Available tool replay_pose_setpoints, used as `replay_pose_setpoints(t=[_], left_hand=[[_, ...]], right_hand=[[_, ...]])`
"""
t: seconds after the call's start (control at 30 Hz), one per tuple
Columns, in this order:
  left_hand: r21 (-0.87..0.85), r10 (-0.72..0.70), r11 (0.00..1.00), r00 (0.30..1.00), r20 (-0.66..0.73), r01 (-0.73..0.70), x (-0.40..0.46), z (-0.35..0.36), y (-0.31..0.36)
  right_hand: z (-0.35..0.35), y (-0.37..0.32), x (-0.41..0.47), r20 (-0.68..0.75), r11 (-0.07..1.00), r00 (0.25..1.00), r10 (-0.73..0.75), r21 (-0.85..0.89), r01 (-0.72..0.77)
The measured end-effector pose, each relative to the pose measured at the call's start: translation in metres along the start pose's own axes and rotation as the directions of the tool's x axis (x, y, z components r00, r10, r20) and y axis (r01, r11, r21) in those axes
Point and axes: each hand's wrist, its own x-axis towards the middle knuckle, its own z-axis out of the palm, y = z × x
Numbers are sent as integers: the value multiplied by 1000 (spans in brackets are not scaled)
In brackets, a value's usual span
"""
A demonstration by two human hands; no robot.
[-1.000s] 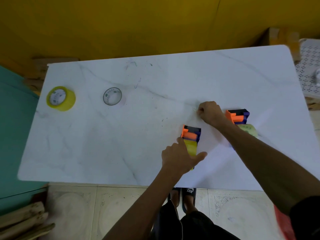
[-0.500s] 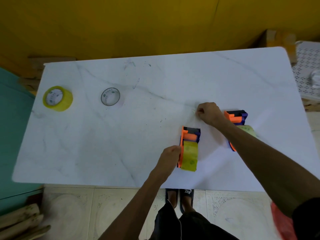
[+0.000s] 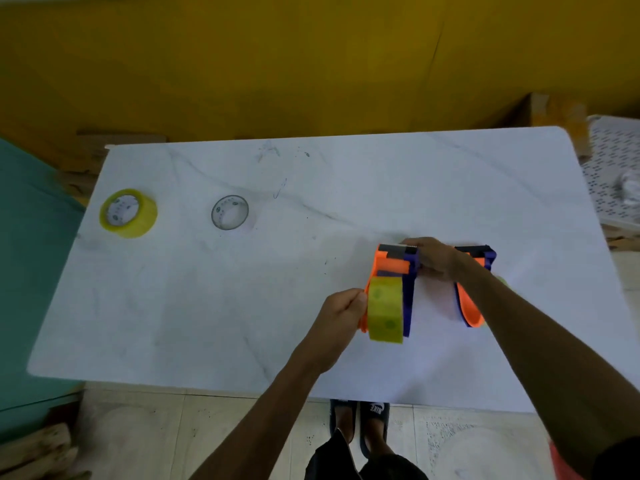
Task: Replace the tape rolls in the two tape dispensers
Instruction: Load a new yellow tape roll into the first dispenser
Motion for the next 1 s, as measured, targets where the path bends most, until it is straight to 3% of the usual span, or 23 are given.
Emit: replay_pose_setpoints(t=[0.13,0.23,0.37,0.5,0.63,0.77,0.87,0.93,1.0], left_hand=[[3,57,998,997,-56,-57,8,-2,23],[-3,60,998,992,-107,-61,15,3,31],[57,99,994,980,-174,-90,22,11,42],[135,124,986,967,-222,-95,29,15,46],[164,77,986,967,-242,-37,33,22,40],[168,18,985,961,-278,30,40,32,28],[192,-34,976,943,-331,102,45,40,21],[180,-69,973,932,-356,141,47,44,16],[176,-107,968,925,-365,181,48,46,12]], right_hand=[[18,-3,-16,111,908,992,56,409,-97],[33,-2,-22,55,827,997,62,557,-83],[44,-1,-29,-16,703,998,-55,709,50],[48,-1,-35,26,609,993,-111,792,47],[53,3,-39,35,665,994,-102,745,42],[62,13,-41,-159,764,985,70,644,50],[69,22,-41,-376,929,905,199,366,-52],[74,16,-50,-556,985,814,166,138,-106],[72,16,-58,-623,993,773,119,58,-106]])
